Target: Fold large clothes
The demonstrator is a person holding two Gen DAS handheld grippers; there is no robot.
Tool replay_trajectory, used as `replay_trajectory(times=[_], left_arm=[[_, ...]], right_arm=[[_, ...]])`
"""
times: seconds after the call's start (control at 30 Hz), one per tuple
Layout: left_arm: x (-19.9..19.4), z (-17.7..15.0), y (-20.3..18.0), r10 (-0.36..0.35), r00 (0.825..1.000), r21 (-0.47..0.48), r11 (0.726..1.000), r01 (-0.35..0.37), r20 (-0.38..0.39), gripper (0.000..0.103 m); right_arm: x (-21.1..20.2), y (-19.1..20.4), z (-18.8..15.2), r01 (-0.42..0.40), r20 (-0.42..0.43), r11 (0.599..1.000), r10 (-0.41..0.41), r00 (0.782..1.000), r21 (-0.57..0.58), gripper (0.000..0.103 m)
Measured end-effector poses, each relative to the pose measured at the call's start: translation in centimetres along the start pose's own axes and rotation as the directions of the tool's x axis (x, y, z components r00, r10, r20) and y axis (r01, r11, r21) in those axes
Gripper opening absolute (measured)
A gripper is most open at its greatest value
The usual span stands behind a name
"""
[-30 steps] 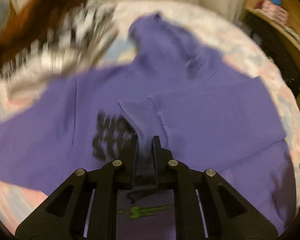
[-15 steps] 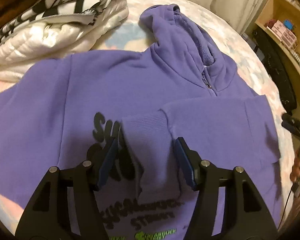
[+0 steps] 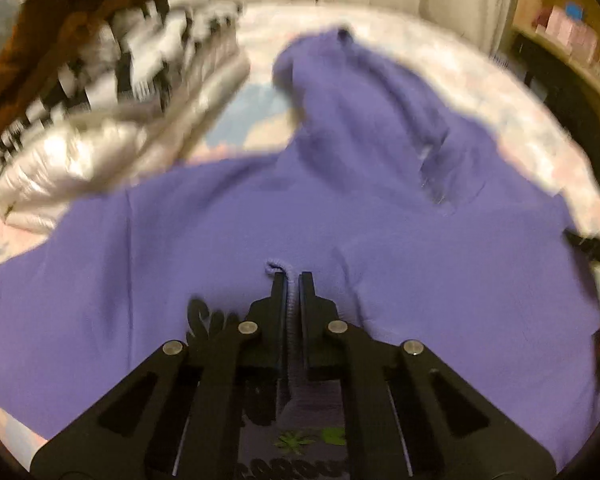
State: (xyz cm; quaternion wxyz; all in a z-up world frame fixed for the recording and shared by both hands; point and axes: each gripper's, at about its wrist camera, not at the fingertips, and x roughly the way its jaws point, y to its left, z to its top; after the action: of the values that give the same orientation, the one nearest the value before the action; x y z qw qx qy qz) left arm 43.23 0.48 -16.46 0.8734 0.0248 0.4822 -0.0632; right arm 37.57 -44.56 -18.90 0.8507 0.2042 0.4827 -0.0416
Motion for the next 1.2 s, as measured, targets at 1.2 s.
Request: replay_trajectory(times=[1.2], left_arm=[[-4.4, -6.6, -4.2, -0.132, 0.989, -0.101, 0.985, 0.138, 0.063, 0.018]], right_arm=[[-8.3, 5.3, -11.1, 0.131, 0.080, 0.970, -0.117, 0.990, -0.206, 0.038]])
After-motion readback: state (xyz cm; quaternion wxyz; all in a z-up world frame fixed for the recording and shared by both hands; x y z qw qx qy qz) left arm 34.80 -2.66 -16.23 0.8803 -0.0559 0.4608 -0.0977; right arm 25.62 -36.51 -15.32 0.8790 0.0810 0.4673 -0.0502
